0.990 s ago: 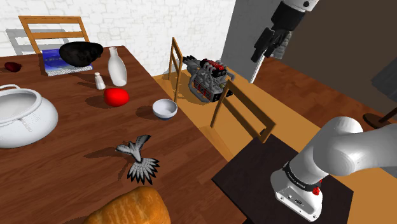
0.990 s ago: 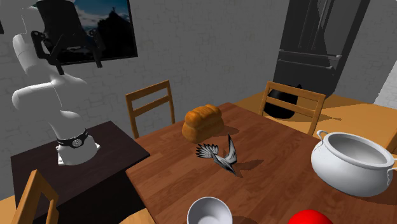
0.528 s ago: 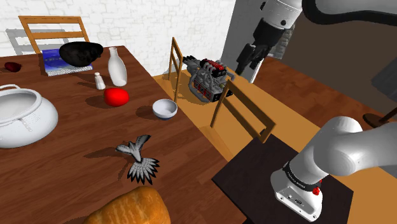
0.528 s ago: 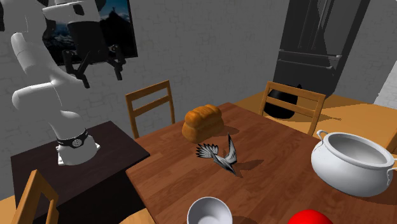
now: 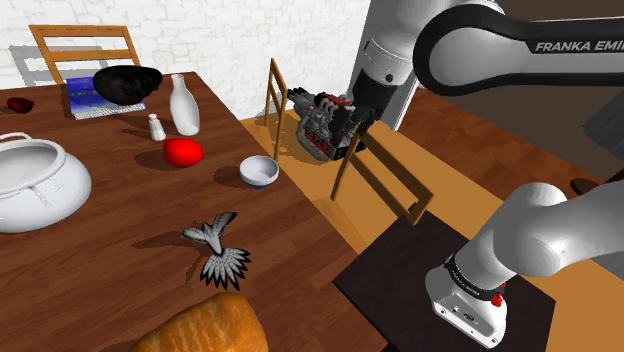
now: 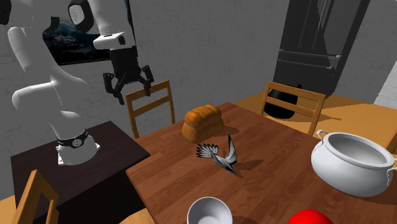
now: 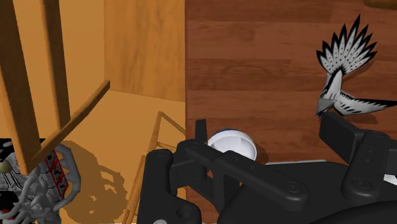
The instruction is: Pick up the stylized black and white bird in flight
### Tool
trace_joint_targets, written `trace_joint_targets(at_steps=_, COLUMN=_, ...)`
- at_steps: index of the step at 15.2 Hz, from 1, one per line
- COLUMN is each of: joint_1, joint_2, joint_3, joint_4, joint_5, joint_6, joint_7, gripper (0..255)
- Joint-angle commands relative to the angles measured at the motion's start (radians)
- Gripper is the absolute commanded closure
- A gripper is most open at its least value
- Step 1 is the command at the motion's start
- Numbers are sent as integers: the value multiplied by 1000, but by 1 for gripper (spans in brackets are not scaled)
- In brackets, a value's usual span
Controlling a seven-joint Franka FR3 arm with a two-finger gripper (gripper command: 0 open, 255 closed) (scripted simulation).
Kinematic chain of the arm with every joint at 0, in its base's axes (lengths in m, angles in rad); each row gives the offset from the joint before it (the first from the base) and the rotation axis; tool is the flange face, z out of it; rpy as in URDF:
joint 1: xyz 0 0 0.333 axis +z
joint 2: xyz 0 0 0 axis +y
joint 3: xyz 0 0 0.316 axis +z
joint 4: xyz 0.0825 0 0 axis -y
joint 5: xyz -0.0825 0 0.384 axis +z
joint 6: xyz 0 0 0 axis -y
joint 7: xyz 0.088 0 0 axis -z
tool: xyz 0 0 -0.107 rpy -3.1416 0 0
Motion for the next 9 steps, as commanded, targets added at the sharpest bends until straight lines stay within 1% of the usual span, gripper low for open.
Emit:
trace_joint_targets(at_steps=1, joint_1=-1, joint_2=56, joint_3=42, joint_4=-13, joint_5=2, joint_6=71, joint_7=42, gripper=0)
trace_joint_targets(at_steps=5, joint_1=-9, joint_2=173, joint_3=124, joint_4=-2, joint_5=-14, joint_6=179, joint_7=132, gripper=0)
trace_joint_targets(at_steps=9, joint_1=-29, joint_2=311, joint_3=208, joint_4=31, joint_5=-68, joint_6=279, joint_7=242, gripper=0)
